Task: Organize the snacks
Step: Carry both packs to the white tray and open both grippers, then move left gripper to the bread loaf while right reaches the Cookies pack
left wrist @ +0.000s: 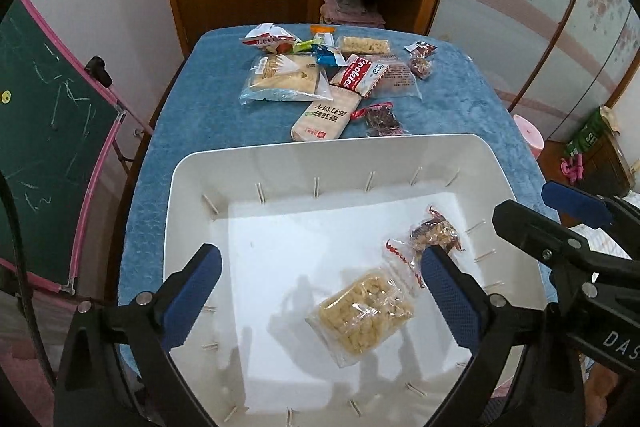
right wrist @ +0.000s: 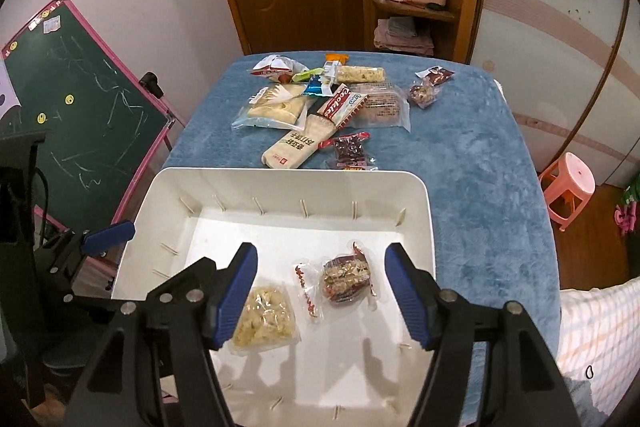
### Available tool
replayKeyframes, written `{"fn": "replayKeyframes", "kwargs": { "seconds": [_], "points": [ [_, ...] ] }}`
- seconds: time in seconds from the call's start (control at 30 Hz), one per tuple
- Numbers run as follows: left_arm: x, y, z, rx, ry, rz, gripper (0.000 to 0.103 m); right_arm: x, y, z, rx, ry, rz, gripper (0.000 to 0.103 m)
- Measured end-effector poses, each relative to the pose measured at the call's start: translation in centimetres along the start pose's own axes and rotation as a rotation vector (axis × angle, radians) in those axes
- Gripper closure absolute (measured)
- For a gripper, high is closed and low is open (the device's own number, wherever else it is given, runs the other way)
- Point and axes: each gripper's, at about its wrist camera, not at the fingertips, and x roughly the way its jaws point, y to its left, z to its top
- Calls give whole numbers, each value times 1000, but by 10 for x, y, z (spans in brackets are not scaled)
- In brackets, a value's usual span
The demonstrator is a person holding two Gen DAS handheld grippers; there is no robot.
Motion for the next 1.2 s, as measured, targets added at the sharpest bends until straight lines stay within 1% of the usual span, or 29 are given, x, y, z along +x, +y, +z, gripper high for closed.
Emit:
{"fn": "replayKeyframes", "kwargs": {
  "seconds": [0.4, 0.57, 0.77, 1.0, 1.2],
  "points": [
    [-2, 1, -1, -1, -4, -1, 3, -1, 0, -1, 1, -6, -3, 36],
    [-9, 1, 0, -3, -37, 8, 3, -4, -3, 0, 24, -23, -3, 36],
    [-18, 3, 6, -17, -83, 23, 3, -11, -7, 5, 54, -68, -6, 36],
    [-29, 5, 16, -21, -124, 35, 3, -20, -8, 16, 71, -114, 26, 36],
    [-38, 5, 24, -1, -164, 51, 3, -24, -11, 25, 93, -125, 59, 36]
  ]
}}
